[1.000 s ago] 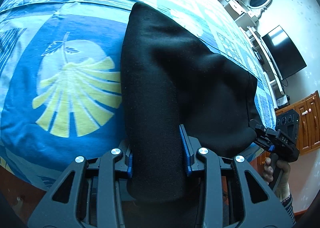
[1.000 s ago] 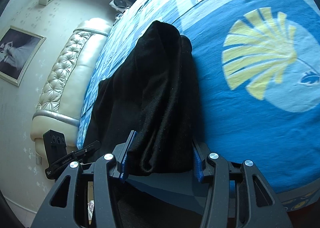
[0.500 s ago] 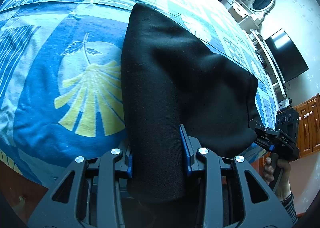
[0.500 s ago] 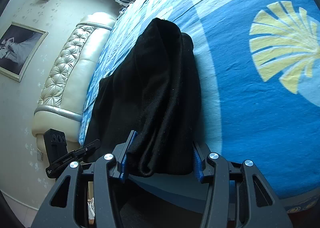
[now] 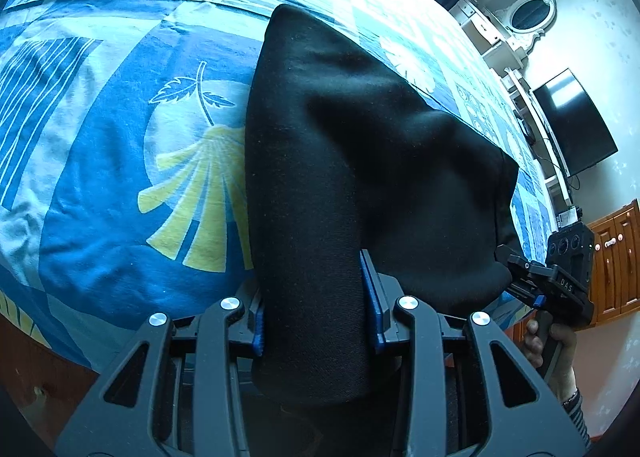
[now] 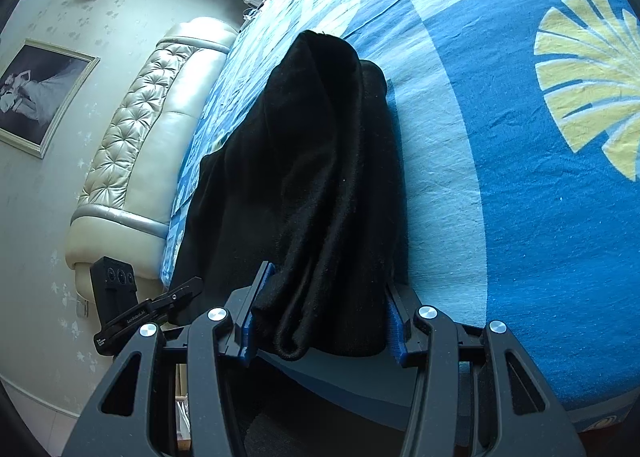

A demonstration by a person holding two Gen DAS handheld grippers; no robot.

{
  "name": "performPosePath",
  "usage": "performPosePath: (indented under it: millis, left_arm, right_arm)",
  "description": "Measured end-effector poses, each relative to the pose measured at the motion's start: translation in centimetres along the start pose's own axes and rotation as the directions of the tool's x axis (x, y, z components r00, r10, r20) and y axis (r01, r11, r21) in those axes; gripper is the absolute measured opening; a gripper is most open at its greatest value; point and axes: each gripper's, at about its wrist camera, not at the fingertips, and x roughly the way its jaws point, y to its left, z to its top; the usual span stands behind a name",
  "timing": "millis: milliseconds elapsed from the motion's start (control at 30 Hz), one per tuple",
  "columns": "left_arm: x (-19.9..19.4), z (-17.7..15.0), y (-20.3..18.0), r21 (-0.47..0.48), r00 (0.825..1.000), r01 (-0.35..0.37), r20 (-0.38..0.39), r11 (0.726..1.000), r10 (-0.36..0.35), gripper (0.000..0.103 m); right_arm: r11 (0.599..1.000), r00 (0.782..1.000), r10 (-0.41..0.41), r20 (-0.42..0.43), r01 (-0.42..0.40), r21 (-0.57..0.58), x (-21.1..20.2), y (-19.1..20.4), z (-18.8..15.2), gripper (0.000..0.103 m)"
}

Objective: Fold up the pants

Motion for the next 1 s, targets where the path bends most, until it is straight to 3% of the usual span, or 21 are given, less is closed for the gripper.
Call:
performPosePath:
  millis: [300,433,567,667,833,1000]
  left_arm:
    - [0.0,0.1,0.0,0.046,0.999,0.048,0.014,0.998,-0.049,0.045]
    - [-0.3,-0.1,0.8,0.042,0.994,0.107,0.016,0.993,-0.108,0.067]
    - [-1.3,-0.6,1.1,0.092,0.986,0.16,0.025,0.983,-0.163,0.071]
    - [-2.3,-0.9,1.9,0.101,0.977,0.201,0.046,0.974,-0.207,0.078]
    - [-3.1,0.2,3.7,0.048,0.967,0.234,0.094,0.971,-0.238,0.08]
    - [-1.8,3.0,4.8,0.003,0.967,0.237,0.093,0.972,-0.236,0.08]
  right_arm:
    - [1.0,1.0,0.022,0.003,-0.022,0.014,-0.3,-0.6,-0.2,0.051]
    - [0.997,0.998,0.063,0.004,-0.063,0.033,-0.6,-0.9,-0.1,0.059]
    - [0.996,0.996,0.088,-0.006,-0.088,0.022,-1.4,-0.9,0.0,0.07]
    - [0.995,0.996,0.092,0.004,-0.092,0.032,-2.1,-1.3,0.1,0.072]
    - [0.986,0.991,0.13,0.044,-0.134,0.1,-2.8,-2.5,1.5,0.074]
    - [0.99,0.991,0.113,0.066,-0.119,0.081,-1.6,-1.7,4.2,0.079]
